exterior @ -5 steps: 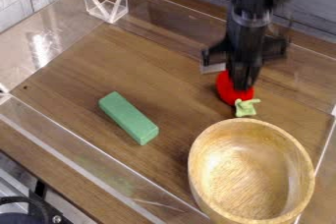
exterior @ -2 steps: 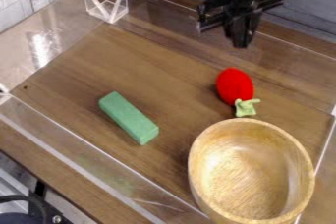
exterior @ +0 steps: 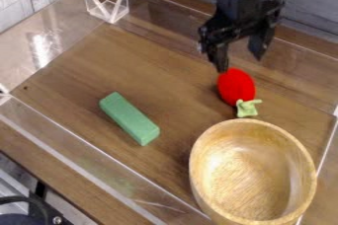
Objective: Move the red object to the left side of the table
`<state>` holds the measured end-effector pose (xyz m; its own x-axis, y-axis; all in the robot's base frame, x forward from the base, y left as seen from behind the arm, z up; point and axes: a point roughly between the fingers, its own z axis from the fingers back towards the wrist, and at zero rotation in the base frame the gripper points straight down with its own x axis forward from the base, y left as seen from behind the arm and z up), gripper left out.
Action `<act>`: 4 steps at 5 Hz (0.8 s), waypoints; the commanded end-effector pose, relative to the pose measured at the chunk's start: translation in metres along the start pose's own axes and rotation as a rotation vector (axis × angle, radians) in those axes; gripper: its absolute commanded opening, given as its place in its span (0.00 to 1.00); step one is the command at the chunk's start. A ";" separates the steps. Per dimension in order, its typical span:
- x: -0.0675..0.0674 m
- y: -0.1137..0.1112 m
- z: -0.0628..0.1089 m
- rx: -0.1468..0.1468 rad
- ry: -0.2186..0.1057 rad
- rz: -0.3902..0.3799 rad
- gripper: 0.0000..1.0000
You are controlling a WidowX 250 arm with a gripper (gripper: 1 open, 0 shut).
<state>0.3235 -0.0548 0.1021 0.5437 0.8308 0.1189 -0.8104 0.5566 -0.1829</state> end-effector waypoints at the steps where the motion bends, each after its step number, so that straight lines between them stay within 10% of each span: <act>1: 0.001 0.005 -0.006 -0.024 -0.013 -0.052 1.00; 4: 0.004 0.007 -0.052 -0.029 0.036 -0.265 1.00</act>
<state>0.3201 -0.0485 0.0350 0.7534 0.6507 0.0943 -0.6379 0.7582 -0.1350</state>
